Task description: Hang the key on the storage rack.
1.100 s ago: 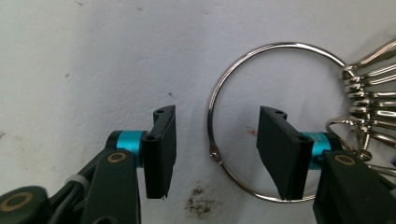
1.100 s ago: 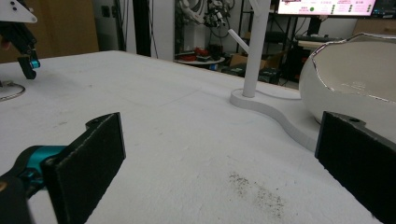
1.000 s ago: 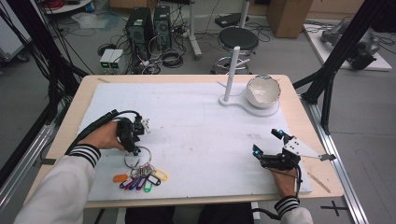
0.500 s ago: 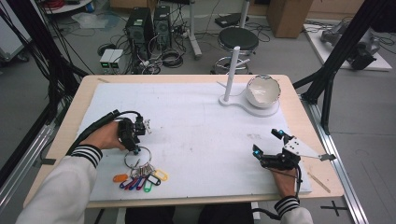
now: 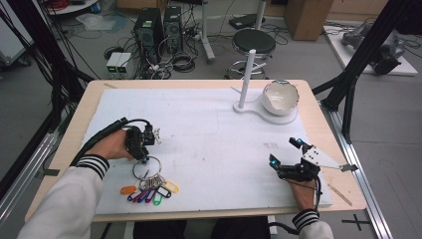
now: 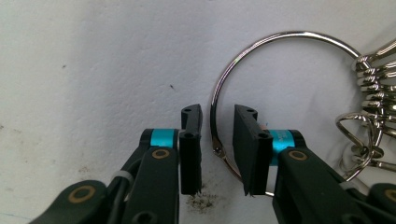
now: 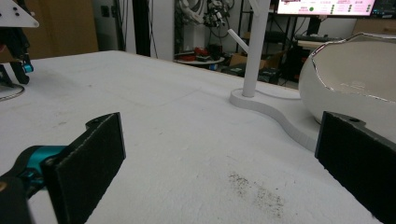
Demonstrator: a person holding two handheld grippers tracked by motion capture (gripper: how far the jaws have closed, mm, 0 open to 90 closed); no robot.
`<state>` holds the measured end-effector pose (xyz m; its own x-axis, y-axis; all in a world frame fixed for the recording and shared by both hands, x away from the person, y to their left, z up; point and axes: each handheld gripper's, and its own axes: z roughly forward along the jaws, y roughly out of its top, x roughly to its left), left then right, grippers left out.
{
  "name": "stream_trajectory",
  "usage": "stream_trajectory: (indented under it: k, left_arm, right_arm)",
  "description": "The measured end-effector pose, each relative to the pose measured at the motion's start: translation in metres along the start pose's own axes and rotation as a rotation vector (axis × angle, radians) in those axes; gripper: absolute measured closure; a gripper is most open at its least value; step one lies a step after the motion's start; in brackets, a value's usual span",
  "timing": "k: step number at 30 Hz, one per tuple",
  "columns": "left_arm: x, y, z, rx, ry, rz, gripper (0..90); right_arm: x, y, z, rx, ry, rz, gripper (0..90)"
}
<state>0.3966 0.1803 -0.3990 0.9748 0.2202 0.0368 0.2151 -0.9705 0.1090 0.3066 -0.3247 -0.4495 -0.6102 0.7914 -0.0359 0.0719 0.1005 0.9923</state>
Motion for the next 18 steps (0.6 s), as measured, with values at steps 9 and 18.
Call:
stream_trajectory:
  k: [9, 18]
  left_arm:
    - [-0.0006, 0.0006, 0.0021, 0.025, 0.005, 0.004, 80.3]
    - [-0.0023, 0.0035, 0.0026, 0.050, 0.010, 0.018, 85.2]
  right_arm:
    - [0.0000, 0.0000, 0.0000, 0.000, 0.000, 0.002, 1.2]
    - [0.0001, 0.0000, -0.0001, 0.001, 0.000, 0.003, 1.2]
